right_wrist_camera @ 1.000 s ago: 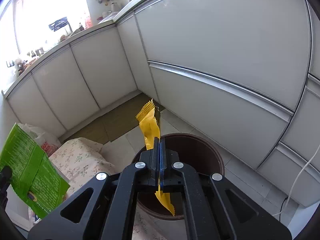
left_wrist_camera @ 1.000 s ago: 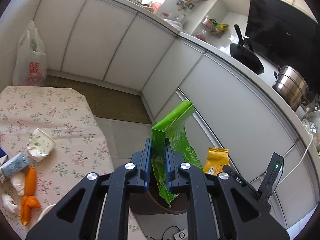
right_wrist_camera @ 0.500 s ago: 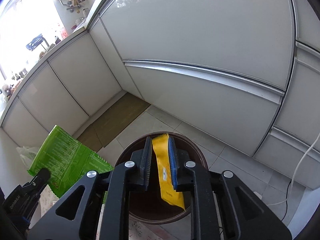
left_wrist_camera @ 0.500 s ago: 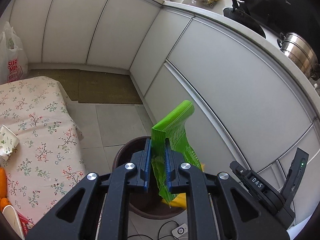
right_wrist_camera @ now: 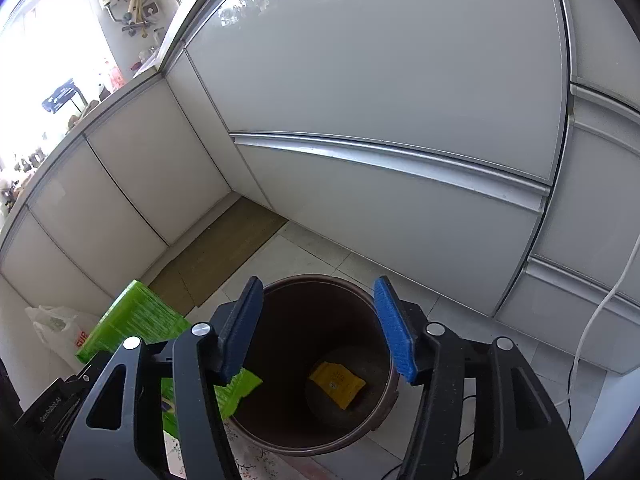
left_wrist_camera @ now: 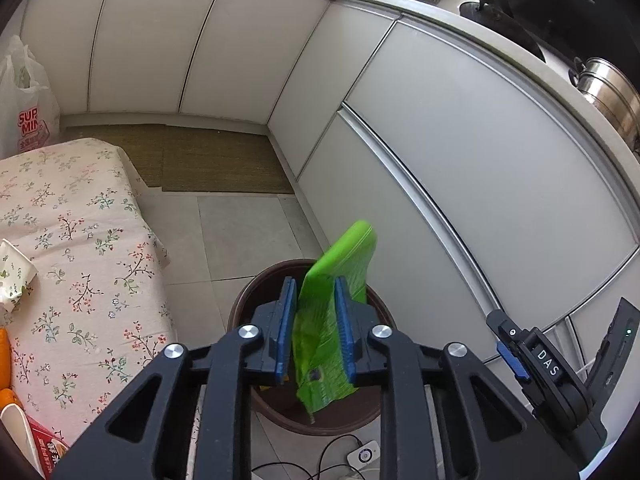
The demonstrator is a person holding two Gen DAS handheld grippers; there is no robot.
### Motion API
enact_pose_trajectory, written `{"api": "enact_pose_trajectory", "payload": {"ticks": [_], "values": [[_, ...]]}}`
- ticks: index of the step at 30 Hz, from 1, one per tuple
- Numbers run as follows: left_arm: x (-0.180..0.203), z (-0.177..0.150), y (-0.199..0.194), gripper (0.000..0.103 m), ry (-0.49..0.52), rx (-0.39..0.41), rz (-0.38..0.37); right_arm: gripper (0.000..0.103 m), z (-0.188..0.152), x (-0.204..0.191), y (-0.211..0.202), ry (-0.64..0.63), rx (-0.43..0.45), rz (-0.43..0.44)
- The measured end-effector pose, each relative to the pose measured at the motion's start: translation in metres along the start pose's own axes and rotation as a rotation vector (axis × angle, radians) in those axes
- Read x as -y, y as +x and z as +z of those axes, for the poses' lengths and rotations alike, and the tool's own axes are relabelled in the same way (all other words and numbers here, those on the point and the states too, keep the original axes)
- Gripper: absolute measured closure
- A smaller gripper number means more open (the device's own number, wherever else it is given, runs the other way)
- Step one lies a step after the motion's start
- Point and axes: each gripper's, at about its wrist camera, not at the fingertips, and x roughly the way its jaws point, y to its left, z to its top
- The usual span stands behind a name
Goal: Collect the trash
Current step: 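Carry both items over the brown bin and open both tools to drop them, then move both tools back over the table toward the remaining trash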
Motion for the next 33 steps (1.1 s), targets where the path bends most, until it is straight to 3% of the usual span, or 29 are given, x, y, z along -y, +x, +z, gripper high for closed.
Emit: {"api": "enact_pose_trajectory", "payload": {"ticks": [2,6,9,11,14,19,23,27,33], "values": [[0.0,0.0,0.001,0.057,0.003,-0.002,0.013,0.031,0.0,0.001,-0.002,0.004,0.017,-0.018],[-0.003,-0.003,-0.003,0.055,0.008,0.001,0.035,0.014,-0.001,0.001,-0.008,0.005,0.064,-0.052],[-0.008,-0.005,-0.008,0.055,0.011,0.005,0.056,0.008,-0.003,-0.006,-0.01,-0.019,0.089,-0.083],[-0.012,-0.006,-0.012,0.054,0.011,0.006,0.072,0.007,-0.005,-0.013,-0.01,-0.053,0.096,-0.096],[-0.02,-0.007,-0.02,0.044,-0.005,0.022,0.093,0.007,-0.009,-0.023,-0.011,-0.107,0.101,-0.113],[-0.034,-0.009,-0.034,0.04,-0.01,0.037,0.125,0.007,-0.016,-0.042,-0.012,-0.193,0.112,-0.129],[-0.046,-0.011,-0.047,0.039,-0.008,0.051,0.15,0.007,-0.023,-0.059,-0.012,-0.243,0.101,-0.115],[-0.065,-0.012,-0.061,0.028,-0.032,0.064,0.169,0.007,-0.033,-0.079,-0.01,-0.301,0.08,-0.095],[-0.1,-0.012,-0.087,0.026,-0.074,0.06,0.223,0.007,-0.053,-0.115,-0.009,-0.371,0.044,-0.054]]}}
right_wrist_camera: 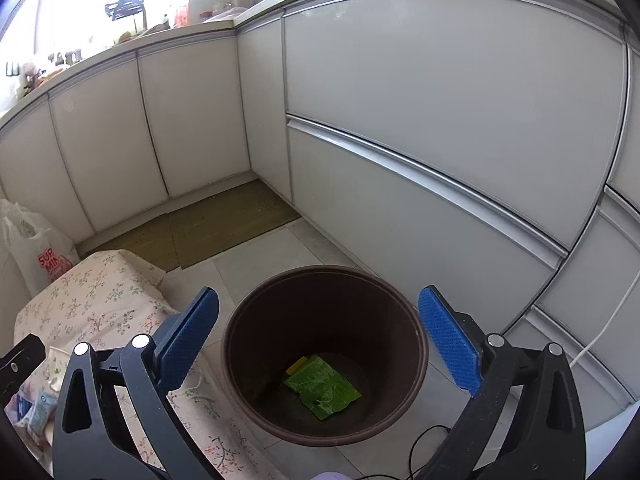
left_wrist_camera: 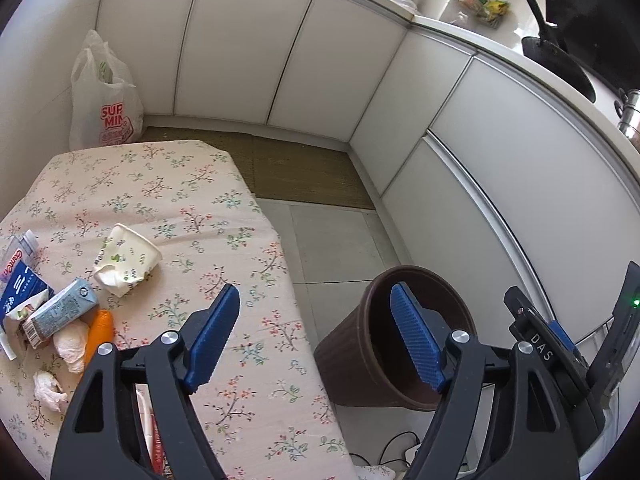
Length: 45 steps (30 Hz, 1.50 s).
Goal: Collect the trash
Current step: 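Move both tools back over the table toward the remaining trash, then grasp the white tissue with the left tool while the right tool grasps the paper cup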
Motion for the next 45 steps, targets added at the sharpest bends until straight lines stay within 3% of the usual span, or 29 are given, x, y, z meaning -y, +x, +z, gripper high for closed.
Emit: {"api": "enact_pose_trajectory", "payload": {"ticks": [8,18,21,24,26,28,31,34,37,41,44,45], "values": [[-0.075,0.008,-0.028,0.025,-0.052,-0.006,0.079,0.007,-0.013,-0.07,-0.006,-0.125,-0.032,0.075],[-0.205,0.014,-0.066,0.025,-0.235,-0.011,0.182,0.007,-0.039,-0.157,-0.015,-0.316,-0.062,0.151],[-0.246,0.009,-0.073,0.025,-0.306,-0.051,0.21,0.007,-0.046,-0.177,-0.018,-0.357,-0.07,0.168],[-0.282,-0.001,-0.071,0.025,-0.367,-0.149,0.194,0.007,-0.053,-0.193,-0.02,-0.384,-0.084,0.19],[-0.292,-0.007,-0.066,0.025,-0.349,-0.227,0.174,0.007,-0.056,-0.203,-0.02,-0.406,-0.09,0.203],[-0.291,-0.014,-0.062,0.025,-0.272,-0.281,0.202,0.007,-0.059,-0.212,-0.021,-0.424,-0.089,0.207],[-0.287,-0.026,-0.052,0.025,-0.19,-0.304,0.245,0.007,-0.063,-0.222,-0.02,-0.429,-0.101,0.223],[-0.291,-0.034,-0.038,0.025,-0.171,-0.335,0.232,0.007,-0.067,-0.232,-0.02,-0.439,-0.116,0.236],[-0.295,-0.036,-0.026,0.037,-0.158,-0.34,0.251,0.007,-0.07,-0.238,-0.021,-0.463,-0.114,0.234],[-0.304,-0.04,-0.012,0.067,-0.167,-0.378,0.249,0.007,-0.071,-0.237,-0.017,-0.464,-0.128,0.23],[-0.307,-0.042,-0.01,0.073,-0.163,-0.372,0.254,0.007,-0.07,-0.234,-0.011,-0.445,-0.157,0.241],[-0.307,-0.041,-0.011,0.08,-0.157,-0.365,0.26,0.007,-0.07,-0.234,-0.009,-0.437,-0.17,0.247]]}}
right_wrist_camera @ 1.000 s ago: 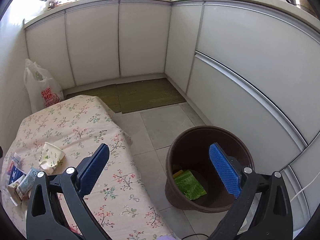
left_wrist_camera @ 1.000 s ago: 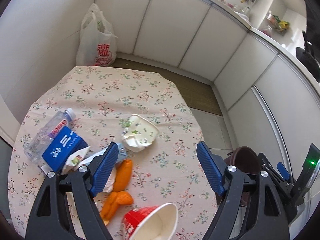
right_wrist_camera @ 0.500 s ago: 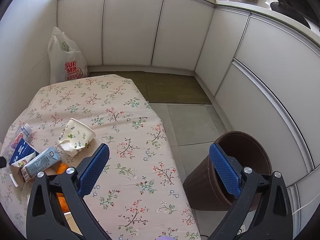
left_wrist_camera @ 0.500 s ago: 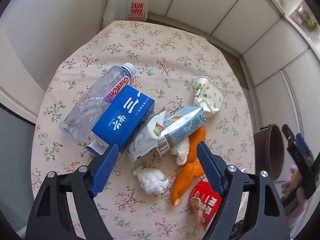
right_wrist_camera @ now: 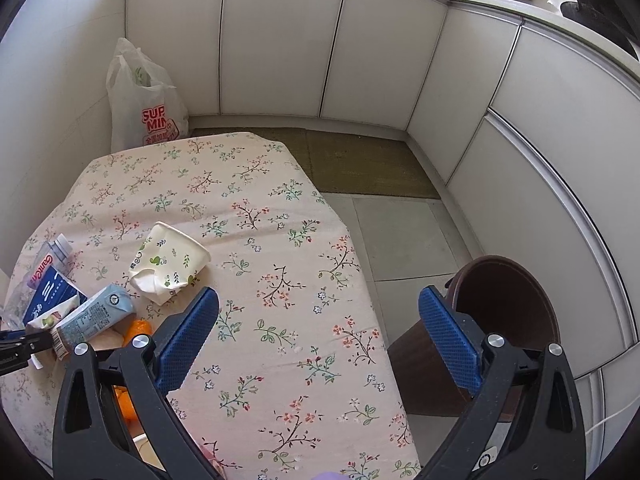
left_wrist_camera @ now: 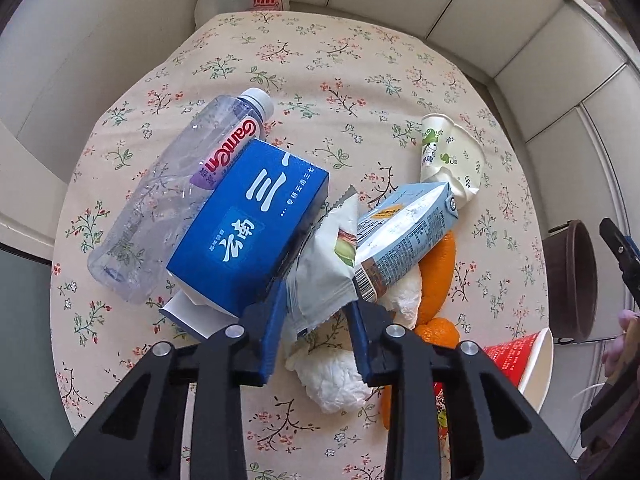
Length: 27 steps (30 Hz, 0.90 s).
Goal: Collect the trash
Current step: 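Grasp the white tissue with the left tool while the right tool grasps the paper cup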
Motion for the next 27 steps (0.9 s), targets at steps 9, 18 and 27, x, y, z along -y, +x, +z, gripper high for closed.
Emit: {"api": "enact_pose_trajectory", "payload": {"ticks": [9,18,27], "values": [[0.004,-0.003,-0.021,0.096,0.018,0.104,-0.012,0.007,-0.002,0.0,0.05,0.151,-0.228,0.224],[0.014,-0.003,-0.097,0.097,-0.001,0.303,-0.192,0.014,-0.005,-0.022,0.125,0.415,-0.489,0.542],[0.012,0.001,-0.112,0.097,0.002,0.33,-0.222,0.042,0.002,-0.05,0.174,0.512,-0.54,0.669]]}}
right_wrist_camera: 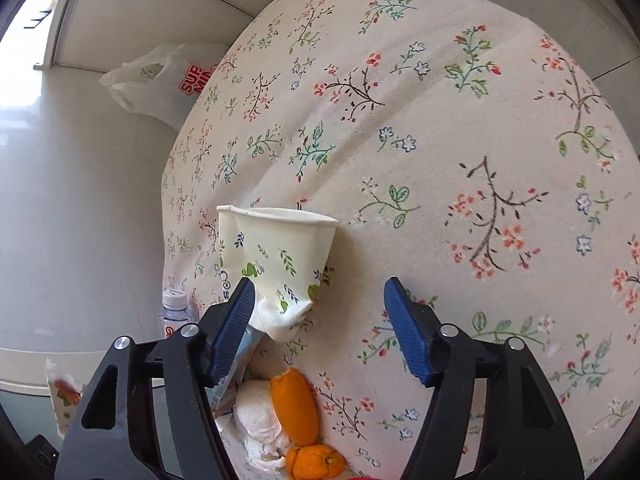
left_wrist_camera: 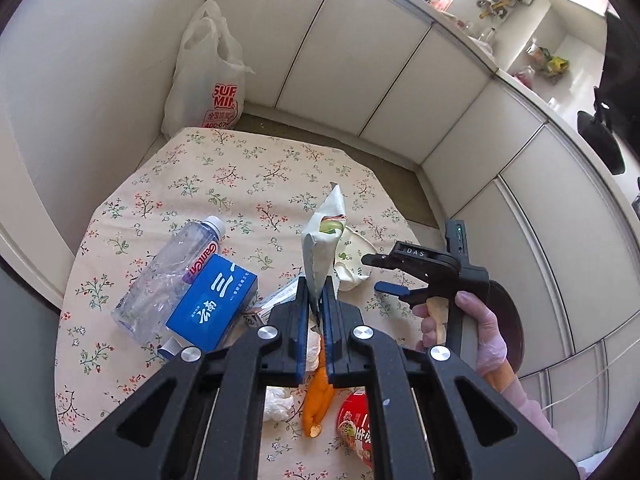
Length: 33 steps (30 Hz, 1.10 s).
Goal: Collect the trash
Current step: 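Grasp the white tissue with the left tool while the right tool grasps the paper cup, then lift the tissue and paper cup and carry both over the brown bin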
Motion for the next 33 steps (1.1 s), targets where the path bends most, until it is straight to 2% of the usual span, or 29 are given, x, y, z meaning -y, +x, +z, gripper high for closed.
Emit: {"api": "enact_pose_trajectory", "payload": {"ticks": [5,9,15,23,29,33], "values": [[-0.001,-0.004,0.002,0.097,0.001,-0.014,0.021,0.058,0.004,-0.017,0.016,-0.028,-0.033,0.016],[-0.004,-0.005,0.006,0.097,-0.003,-0.024,0.031,0.077,0.007,-0.024,0.026,-0.036,-0.041,0.032],[-0.011,-0.006,0.01,0.097,-0.016,-0.031,0.048,0.082,0.005,-0.034,0.024,-0.078,-0.002,0.004],[-0.019,-0.004,0.014,0.097,-0.057,-0.013,0.08,0.084,0.002,-0.04,-0.001,-0.14,0.068,-0.066],[-0.011,0.0,0.01,0.097,-0.06,0.029,0.073,0.084,-0.003,-0.05,-0.046,-0.189,0.187,-0.096],[-0.001,0.003,0.005,0.097,-0.053,0.065,0.065,0.084,-0.013,-0.053,-0.087,-0.225,0.297,-0.125]]}}
